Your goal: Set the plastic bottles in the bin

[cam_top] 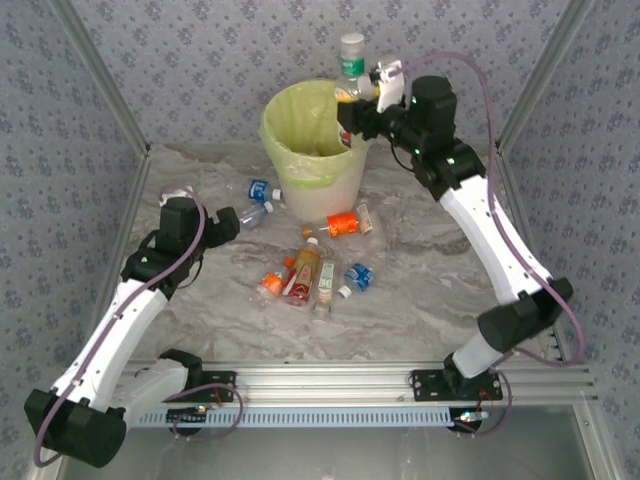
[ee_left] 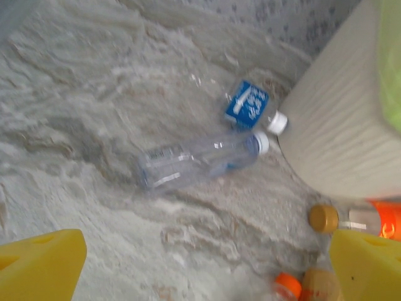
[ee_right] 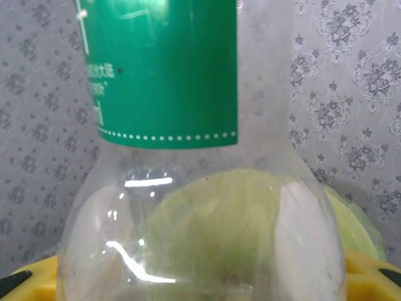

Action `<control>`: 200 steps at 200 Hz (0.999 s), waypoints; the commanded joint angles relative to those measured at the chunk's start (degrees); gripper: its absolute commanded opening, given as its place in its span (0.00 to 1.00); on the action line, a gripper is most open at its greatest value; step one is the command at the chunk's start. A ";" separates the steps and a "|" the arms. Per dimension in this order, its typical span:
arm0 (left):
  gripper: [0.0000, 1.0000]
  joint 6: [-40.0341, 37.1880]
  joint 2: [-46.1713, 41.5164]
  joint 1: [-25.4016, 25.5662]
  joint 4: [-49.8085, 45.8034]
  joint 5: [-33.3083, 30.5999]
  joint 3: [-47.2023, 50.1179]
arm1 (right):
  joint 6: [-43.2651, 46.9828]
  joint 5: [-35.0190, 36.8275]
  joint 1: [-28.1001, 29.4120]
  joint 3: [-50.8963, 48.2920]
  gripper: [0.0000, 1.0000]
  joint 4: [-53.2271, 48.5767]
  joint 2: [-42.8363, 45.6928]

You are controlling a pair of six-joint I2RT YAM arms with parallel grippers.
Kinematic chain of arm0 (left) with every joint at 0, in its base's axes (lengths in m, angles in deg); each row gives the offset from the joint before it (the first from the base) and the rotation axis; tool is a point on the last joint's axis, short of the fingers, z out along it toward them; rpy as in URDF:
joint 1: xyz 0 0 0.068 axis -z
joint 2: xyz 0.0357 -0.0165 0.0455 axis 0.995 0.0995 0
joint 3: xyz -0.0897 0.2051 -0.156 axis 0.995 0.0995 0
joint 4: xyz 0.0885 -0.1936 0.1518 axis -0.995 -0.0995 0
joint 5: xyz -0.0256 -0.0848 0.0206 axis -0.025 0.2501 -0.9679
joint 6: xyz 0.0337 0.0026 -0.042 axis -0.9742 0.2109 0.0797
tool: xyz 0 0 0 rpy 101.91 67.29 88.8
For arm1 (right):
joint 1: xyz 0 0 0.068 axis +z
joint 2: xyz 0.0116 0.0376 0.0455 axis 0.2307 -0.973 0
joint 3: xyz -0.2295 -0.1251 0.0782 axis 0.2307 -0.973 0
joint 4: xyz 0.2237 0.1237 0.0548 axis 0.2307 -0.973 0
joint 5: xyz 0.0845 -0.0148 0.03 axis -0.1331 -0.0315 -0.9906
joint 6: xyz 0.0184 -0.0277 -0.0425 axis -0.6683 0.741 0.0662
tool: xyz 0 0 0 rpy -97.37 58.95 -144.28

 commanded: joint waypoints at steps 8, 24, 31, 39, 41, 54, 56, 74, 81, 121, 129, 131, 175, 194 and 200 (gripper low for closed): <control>1.00 1.75 0.48 -0.37 -2.64 10.04 1.32 | -3.71 5.84 -0.08 8.33 0.48 -1.28 -8.64; 1.00 3.42 1.25 -0.27 -1.67 14.96 3.40 | -3.62 6.76 -0.23 13.25 0.49 -2.82 -13.47; 0.99 3.66 1.87 -0.28 -1.33 17.20 4.15 | -3.62 6.93 -0.18 16.48 0.49 -4.85 -15.80; 1.00 3.94 2.91 -0.12 -1.74 18.42 4.70 | -3.60 7.20 -0.06 20.49 0.50 -7.95 -18.37; 0.99 4.01 3.17 -0.05 -1.93 18.55 4.80 | -3.56 7.30 0.06 21.52 0.51 -8.82 -19.18; 1.00 3.58 4.97 0.50 -3.65 18.45 5.03 | -3.94 7.23 0.35 27.83 0.56 -14.43 -23.16; 1.00 3.53 5.22 0.55 -3.97 18.28 5.06 | -3.96 7.21 0.45 28.61 0.58 -15.17 -23.70; 0.99 2.75 6.91 1.18 -5.47 17.55 5.59 | -3.67 7.42 1.37 32.69 0.70 -18.79 -26.38; 0.99 2.49 7.32 1.57 -5.45 17.65 6.01 | -2.65 8.19 1.80 33.35 0.78 -19.65 -26.67; 0.99 -0.52 10.58 5.15 -5.70 17.87 6.48 | 1.77 11.93 3.43 33.20 1.00 -23.04 -23.95; 0.99 -0.66 11.45 5.87 -5.80 17.48 6.39 | 1.49 12.13 3.44 32.10 1.00 -23.00 -22.77; 0.99 -0.69 11.65 5.98 -5.82 17.40 6.28 | 1.36 12.22 3.40 31.68 1.00 -22.94 -22.48; 0.99 -2.93 16.83 9.64 -7.29 16.11 4.75 | -1.05 14.05 3.52 15.07 1.00 -17.26 -9.88; 0.99 -4.47 18.52 11.74 -10.64 14.06 4.09 | -1.87 15.72 3.62 3.91 1.00 -12.63 -2.16; 0.99 -5.18 18.79 12.40 -11.10 13.77 4.03 | -2.03 16.28 3.62 -0.49 1.00 -10.46 0.50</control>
